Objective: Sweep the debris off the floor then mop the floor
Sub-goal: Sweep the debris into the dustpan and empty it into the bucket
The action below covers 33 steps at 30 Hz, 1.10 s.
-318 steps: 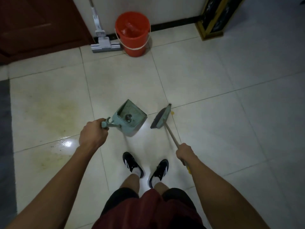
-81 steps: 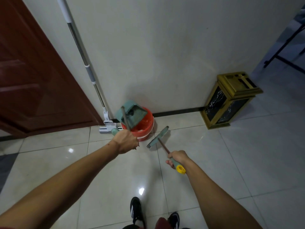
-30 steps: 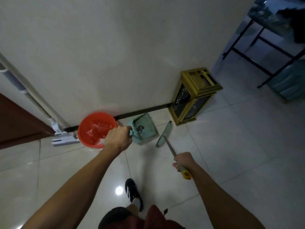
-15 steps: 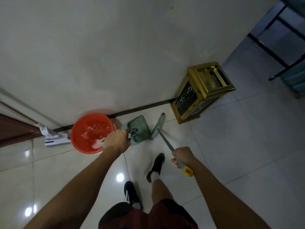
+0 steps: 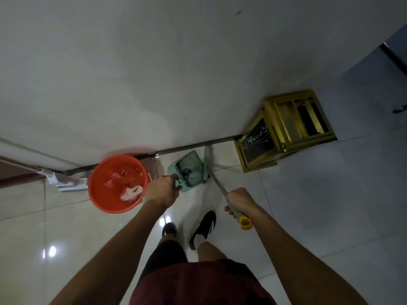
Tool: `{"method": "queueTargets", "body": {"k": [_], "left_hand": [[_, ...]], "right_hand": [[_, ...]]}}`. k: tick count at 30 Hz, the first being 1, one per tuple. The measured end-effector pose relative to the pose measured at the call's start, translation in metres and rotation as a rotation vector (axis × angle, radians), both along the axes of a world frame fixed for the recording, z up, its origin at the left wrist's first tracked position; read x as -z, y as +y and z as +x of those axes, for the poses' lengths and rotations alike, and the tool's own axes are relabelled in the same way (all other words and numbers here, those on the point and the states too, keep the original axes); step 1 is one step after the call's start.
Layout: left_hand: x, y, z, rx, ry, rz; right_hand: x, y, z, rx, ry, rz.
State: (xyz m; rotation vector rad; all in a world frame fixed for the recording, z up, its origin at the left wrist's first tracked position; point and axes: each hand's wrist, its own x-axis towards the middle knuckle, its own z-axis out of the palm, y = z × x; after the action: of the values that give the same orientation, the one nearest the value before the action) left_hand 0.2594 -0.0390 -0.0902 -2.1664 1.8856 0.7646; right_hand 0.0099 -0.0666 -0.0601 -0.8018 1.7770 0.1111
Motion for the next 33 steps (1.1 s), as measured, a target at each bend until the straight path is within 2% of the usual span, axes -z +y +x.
{"method": "queueTargets", "body": {"k": [4,7,11,14,19,23,29,33], "left_hand": [[0.003,-0.025,0.003,0.009,0.046,0.020],[0.005,-0.034,0.009,0.048,0.132,0.109],[0.004,-0.038,0.013,0.002,0.287,0.258],[0.003,-0.035,0.012,0.074,0.277,0.296],[0.004,-0.024,0.001,0.106,0.290,0.253],[0.006,-0.014,-0.008,0.159,0.315,0.220],[0.009,-0.005,-0.016,0.266,0.344,0.184],[0.008,-0.001,-0.018,0.266,0.367,0.164]], "right_hand": [[-0.004,-0.029,0.018,-0.041,-0.016,0.015],[-0.009,-0.042,0.030,-0.048,-0.029,0.033],[-0.015,-0.056,0.047,-0.063,-0.023,0.066],[-0.019,-0.063,0.057,-0.078,-0.025,0.087],[-0.019,-0.056,0.069,-0.131,-0.036,0.103],[-0.016,-0.040,0.077,-0.263,-0.051,0.113],[-0.033,-0.014,0.087,-0.268,-0.100,0.057],[-0.035,-0.010,0.084,-0.289,-0.090,0.041]]}}
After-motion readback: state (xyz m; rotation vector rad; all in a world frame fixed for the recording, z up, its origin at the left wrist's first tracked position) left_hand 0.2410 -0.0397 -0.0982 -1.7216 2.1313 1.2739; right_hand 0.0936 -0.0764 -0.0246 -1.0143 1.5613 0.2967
